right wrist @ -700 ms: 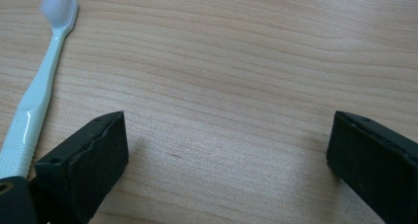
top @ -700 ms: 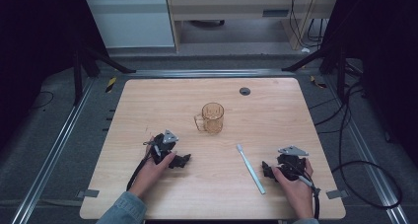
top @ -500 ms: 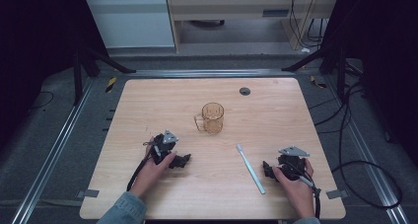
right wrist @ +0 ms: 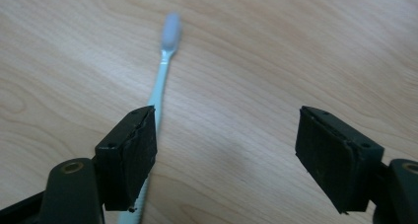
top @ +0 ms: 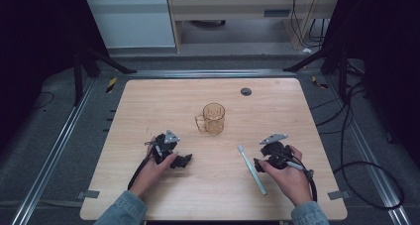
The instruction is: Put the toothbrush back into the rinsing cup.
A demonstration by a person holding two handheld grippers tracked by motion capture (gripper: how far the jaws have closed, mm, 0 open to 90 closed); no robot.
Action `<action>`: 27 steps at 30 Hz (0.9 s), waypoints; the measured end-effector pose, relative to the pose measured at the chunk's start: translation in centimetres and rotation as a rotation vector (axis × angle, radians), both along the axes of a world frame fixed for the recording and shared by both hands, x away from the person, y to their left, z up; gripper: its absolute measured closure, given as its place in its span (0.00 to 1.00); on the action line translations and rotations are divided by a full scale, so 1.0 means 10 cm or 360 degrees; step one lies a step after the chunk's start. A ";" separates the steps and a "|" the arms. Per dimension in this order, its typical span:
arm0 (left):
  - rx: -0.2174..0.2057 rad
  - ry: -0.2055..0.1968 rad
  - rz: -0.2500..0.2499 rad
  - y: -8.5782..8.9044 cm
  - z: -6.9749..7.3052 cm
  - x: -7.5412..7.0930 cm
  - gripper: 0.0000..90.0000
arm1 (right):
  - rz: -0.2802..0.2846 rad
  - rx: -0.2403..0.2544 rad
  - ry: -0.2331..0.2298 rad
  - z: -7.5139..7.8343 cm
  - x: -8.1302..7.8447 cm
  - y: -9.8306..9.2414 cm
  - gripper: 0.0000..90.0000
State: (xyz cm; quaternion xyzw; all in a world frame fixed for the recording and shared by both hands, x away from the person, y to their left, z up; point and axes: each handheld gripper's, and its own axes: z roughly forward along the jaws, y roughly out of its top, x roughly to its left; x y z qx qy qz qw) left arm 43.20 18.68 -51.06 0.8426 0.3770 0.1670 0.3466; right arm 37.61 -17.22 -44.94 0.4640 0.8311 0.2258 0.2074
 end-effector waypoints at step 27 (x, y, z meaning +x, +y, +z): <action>0.0002 0.0000 -0.0030 0.00 0.00 0.02 0.00 | 0.0100 -0.0100 0.0452 0.07 0.32 0.46 0.52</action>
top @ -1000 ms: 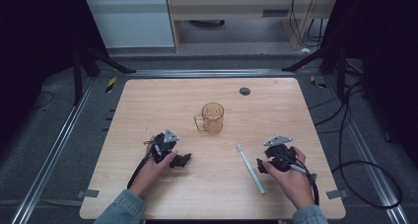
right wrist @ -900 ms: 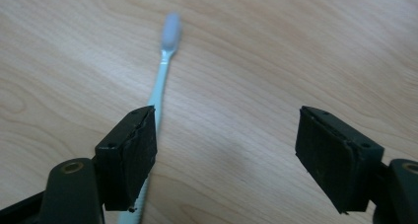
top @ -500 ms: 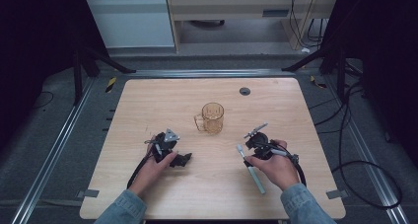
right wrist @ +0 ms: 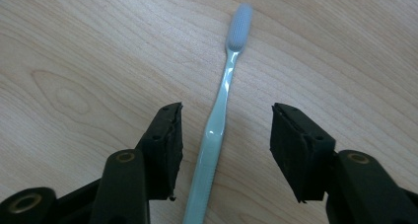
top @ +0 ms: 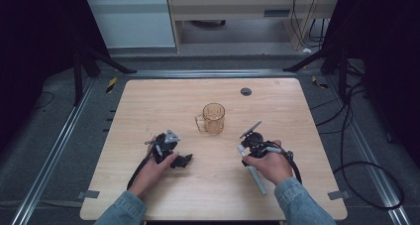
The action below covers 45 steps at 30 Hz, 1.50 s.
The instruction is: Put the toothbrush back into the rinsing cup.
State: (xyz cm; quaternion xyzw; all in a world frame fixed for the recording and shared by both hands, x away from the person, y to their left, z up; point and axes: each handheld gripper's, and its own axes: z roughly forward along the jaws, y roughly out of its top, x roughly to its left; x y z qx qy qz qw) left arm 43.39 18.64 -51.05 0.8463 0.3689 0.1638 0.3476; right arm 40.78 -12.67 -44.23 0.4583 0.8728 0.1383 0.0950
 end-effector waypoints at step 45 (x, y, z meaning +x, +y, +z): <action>0.0000 0.0001 -0.0006 0.00 0.00 0.00 0.00 | -0.0033 -0.0073 0.0234 -0.18 0.13 0.13 0.68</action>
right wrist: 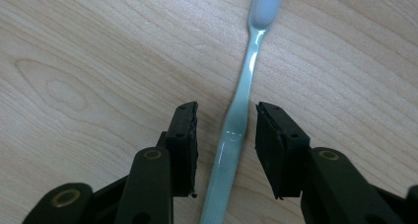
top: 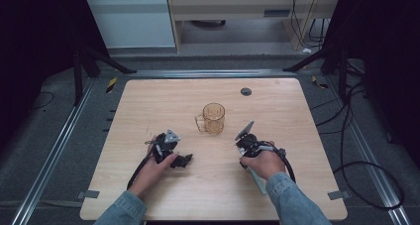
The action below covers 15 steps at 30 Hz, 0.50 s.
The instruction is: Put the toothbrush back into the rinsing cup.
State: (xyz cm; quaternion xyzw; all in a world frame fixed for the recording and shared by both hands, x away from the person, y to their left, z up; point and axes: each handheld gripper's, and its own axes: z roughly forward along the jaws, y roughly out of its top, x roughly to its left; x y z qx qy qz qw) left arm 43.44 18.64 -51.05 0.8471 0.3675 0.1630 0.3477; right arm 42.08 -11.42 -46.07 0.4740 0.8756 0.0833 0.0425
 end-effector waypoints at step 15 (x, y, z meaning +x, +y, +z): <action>0.0001 0.0000 -0.0002 0.00 0.00 0.00 0.00 | 0.0004 -0.0006 0.0040 -0.04 0.05 0.02 0.71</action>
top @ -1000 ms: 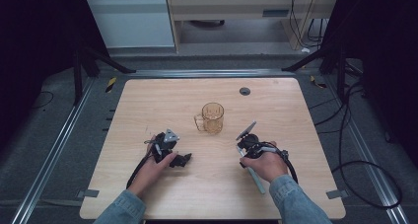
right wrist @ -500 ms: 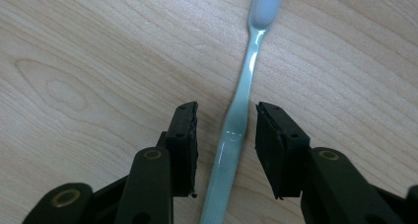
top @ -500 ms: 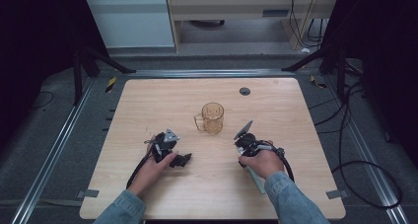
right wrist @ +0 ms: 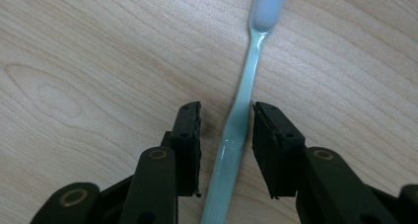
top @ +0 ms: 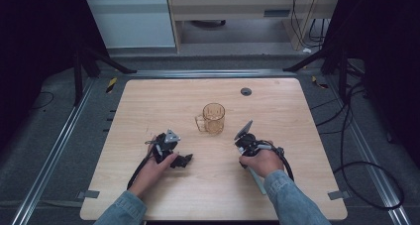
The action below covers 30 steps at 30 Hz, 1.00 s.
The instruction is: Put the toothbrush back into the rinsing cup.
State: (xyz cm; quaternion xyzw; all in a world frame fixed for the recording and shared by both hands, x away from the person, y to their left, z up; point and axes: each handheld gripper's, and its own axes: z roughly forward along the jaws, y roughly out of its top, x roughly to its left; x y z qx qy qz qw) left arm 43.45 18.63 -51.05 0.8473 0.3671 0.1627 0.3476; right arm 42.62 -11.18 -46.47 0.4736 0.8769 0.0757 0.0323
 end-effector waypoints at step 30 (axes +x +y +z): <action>-0.0002 0.0001 -0.0002 0.00 0.00 0.00 0.00 | 0.0036 -0.0040 -0.0017 -0.04 0.04 0.00 0.79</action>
